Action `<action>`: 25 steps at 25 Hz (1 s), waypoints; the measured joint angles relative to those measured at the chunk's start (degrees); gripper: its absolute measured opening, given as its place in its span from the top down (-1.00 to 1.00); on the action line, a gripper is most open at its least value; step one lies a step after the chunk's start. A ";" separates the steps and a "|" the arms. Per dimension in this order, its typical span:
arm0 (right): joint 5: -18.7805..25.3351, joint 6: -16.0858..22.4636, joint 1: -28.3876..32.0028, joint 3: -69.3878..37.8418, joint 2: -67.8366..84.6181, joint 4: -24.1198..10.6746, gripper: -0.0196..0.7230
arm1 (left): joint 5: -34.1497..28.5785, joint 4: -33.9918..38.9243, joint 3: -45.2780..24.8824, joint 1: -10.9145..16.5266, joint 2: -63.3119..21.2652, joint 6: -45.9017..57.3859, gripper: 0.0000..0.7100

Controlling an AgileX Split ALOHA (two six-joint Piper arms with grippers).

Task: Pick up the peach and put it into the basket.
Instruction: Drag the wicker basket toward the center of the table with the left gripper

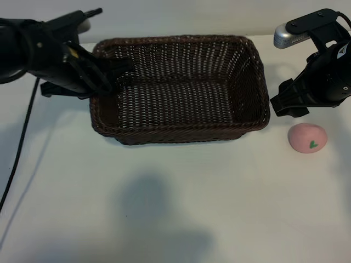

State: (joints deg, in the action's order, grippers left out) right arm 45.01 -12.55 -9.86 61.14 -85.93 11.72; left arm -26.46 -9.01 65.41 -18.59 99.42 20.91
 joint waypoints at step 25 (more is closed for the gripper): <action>0.00 0.00 0.00 0.00 0.00 0.00 -0.66 | 5.29 -19.19 4.65 0.04 15.63 -19.40 0.56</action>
State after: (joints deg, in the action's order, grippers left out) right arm 45.01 -12.55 -9.86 61.14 -85.93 11.72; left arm -21.17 -28.20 70.06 -18.55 115.05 1.51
